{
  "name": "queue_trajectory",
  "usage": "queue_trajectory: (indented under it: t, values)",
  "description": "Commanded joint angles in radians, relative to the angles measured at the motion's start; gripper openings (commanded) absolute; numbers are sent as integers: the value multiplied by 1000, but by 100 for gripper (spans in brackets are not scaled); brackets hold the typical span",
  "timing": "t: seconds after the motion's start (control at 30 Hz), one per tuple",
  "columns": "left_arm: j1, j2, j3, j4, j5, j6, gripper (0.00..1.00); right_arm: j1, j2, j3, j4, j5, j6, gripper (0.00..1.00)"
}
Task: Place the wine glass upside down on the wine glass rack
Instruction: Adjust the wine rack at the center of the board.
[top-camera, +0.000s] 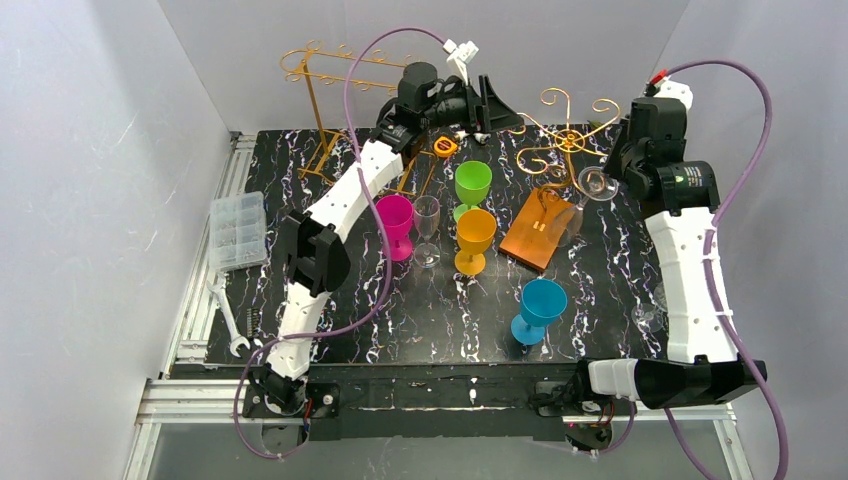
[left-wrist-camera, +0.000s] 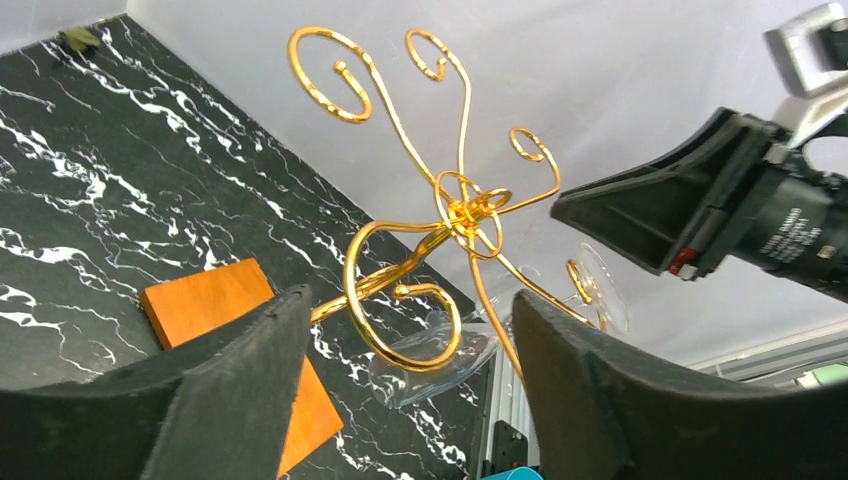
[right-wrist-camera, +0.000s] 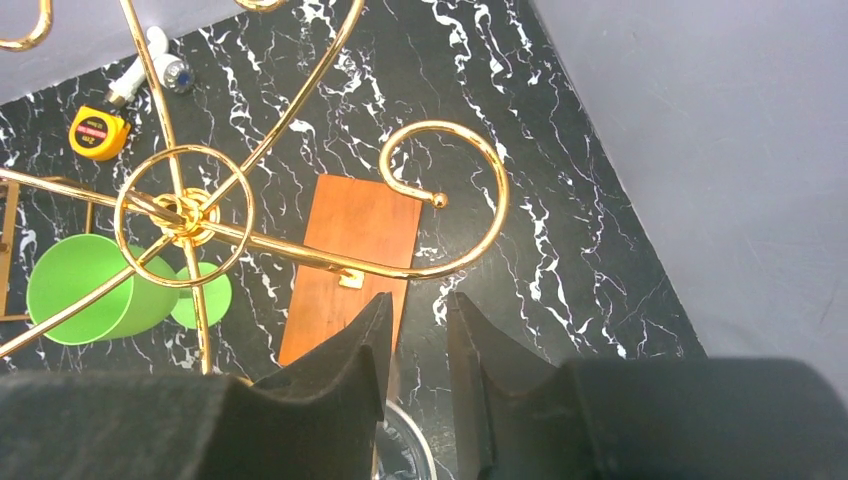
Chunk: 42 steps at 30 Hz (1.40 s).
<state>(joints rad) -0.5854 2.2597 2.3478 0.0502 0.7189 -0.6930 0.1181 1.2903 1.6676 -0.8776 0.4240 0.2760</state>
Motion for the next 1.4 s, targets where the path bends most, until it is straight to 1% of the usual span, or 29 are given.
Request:
queue_trajectory:
  t: [0.0, 0.07, 0.1, 0.27, 0.43, 0.5, 0.6, 0.83, 0.93, 0.97, 1.17, 1.37]
  values:
    - [-10, -2, 22, 24, 13, -17, 67, -9, -17, 77, -3, 27, -5, 36]
    - [-11, 6, 31, 30, 13, -26, 60, -11, -13, 89, -6, 32, -4, 36]
    - [-11, 10, 38, 31, 11, -28, 54, -12, -11, 93, -10, 36, -3, 36]
    - [-12, 23, 67, 42, 3, -38, 33, -17, -10, 87, -18, 76, -4, 36]
    - [-11, 6, 60, 61, 5, -46, 6, -26, 15, 80, -34, 95, 0, 32]
    - [-10, -7, 53, 65, 5, -43, 0, -30, 21, 82, -28, 84, 4, 31]
    - [-4, -27, 38, 65, -6, -38, 0, -34, 27, 91, -23, 73, 8, 31]
    - [30, -107, -48, 65, -87, -14, 0, -37, 37, 64, 27, 37, 17, 31]
    - [42, -141, -85, 65, -103, -3, 0, -39, 64, 67, 54, 17, 23, 30]
    - [56, -169, -110, 65, -111, 1, 0, -46, 104, 93, 68, -5, 28, 30]
    - [70, -204, -111, 66, -110, 17, 0, -55, 165, 146, 97, -40, 29, 28]
    - [75, -232, -115, 69, -87, 27, 0, -55, 189, 152, 126, -94, 36, 28]
